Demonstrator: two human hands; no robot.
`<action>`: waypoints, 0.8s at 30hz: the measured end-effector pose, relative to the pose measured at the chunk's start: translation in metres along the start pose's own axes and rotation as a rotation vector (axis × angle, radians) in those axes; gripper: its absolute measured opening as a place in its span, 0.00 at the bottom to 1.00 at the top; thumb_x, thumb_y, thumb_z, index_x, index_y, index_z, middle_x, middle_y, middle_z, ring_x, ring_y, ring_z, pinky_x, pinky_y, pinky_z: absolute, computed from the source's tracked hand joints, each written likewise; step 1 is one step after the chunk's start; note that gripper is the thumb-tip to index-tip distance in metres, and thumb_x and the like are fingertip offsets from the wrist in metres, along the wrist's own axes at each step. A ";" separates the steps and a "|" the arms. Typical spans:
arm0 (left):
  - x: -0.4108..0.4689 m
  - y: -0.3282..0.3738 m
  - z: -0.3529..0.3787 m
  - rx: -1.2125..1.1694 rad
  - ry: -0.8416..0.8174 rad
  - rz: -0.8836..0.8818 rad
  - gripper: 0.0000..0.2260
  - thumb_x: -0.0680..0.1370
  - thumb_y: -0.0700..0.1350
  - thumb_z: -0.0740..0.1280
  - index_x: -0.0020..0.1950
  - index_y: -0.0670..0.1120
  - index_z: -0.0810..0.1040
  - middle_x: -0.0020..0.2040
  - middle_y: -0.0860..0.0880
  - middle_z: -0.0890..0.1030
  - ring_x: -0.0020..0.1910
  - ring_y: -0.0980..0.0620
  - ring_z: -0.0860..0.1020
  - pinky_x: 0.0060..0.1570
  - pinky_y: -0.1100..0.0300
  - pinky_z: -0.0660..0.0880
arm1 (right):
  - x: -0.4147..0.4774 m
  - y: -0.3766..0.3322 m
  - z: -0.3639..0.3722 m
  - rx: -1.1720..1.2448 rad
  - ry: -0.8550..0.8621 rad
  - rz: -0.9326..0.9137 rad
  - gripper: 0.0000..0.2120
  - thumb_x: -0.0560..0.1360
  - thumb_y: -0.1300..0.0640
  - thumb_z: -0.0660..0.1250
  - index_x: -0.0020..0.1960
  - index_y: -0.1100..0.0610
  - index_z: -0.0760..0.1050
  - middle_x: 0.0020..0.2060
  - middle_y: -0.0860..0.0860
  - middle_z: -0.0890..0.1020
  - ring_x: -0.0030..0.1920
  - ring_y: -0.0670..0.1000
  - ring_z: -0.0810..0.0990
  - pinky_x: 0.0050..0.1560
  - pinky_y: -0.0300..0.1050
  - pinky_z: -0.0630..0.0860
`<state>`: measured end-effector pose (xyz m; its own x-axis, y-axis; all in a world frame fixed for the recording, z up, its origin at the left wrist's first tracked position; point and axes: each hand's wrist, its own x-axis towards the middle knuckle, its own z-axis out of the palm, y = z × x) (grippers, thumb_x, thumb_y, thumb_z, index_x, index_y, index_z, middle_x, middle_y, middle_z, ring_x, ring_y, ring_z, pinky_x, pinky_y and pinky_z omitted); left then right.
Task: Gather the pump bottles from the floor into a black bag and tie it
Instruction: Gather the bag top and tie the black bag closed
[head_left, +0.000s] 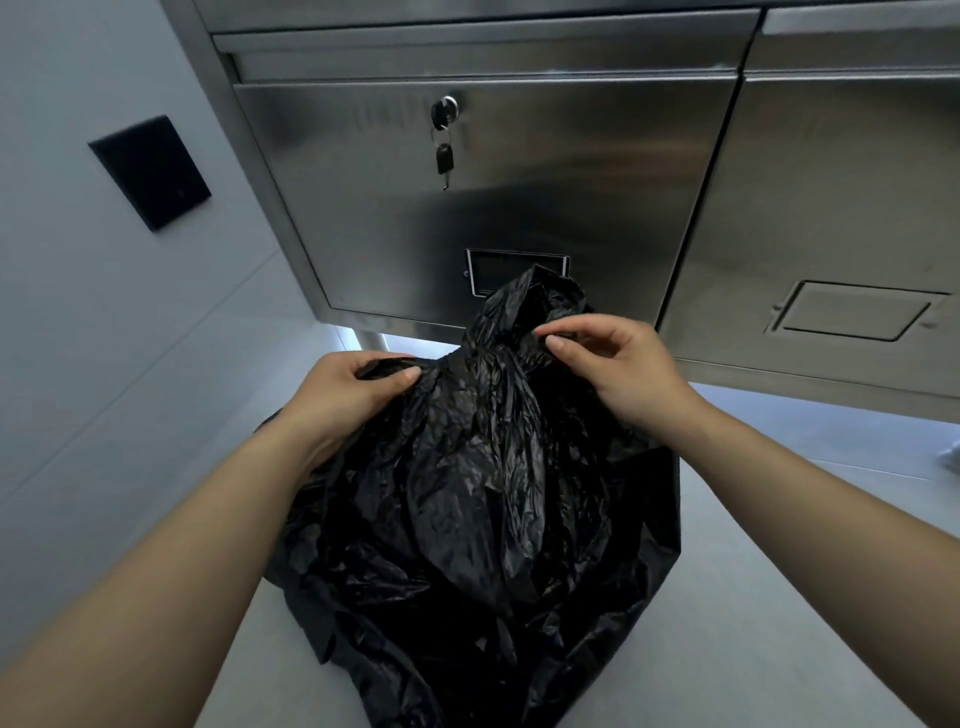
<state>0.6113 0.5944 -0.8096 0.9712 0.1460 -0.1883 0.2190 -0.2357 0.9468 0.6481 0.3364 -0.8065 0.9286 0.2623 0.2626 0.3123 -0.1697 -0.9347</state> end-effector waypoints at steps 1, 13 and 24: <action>-0.001 0.001 0.004 0.014 0.018 0.027 0.03 0.73 0.44 0.73 0.44 0.51 0.86 0.43 0.49 0.87 0.43 0.51 0.84 0.50 0.57 0.78 | 0.000 -0.001 0.001 0.003 0.004 -0.023 0.10 0.74 0.59 0.69 0.45 0.43 0.81 0.39 0.43 0.83 0.42 0.44 0.79 0.48 0.37 0.74; -0.004 0.016 0.027 0.154 0.174 0.292 0.04 0.75 0.49 0.70 0.42 0.58 0.83 0.43 0.61 0.83 0.44 0.66 0.80 0.49 0.70 0.72 | 0.002 -0.003 0.022 0.123 -0.069 -0.013 0.10 0.77 0.65 0.62 0.50 0.51 0.76 0.29 0.43 0.80 0.31 0.40 0.78 0.41 0.32 0.73; -0.002 0.016 0.020 0.208 0.117 0.361 0.10 0.76 0.44 0.68 0.42 0.60 0.82 0.44 0.60 0.83 0.45 0.65 0.80 0.47 0.74 0.71 | 0.009 -0.004 -0.015 -0.326 -0.097 0.026 0.07 0.74 0.55 0.68 0.38 0.48 0.73 0.33 0.46 0.78 0.36 0.45 0.74 0.44 0.45 0.72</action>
<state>0.6148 0.5716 -0.7990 0.9745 0.1239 0.1871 -0.1065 -0.4788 0.8715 0.6584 0.3253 -0.7963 0.9188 0.3400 0.2008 0.3506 -0.4685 -0.8109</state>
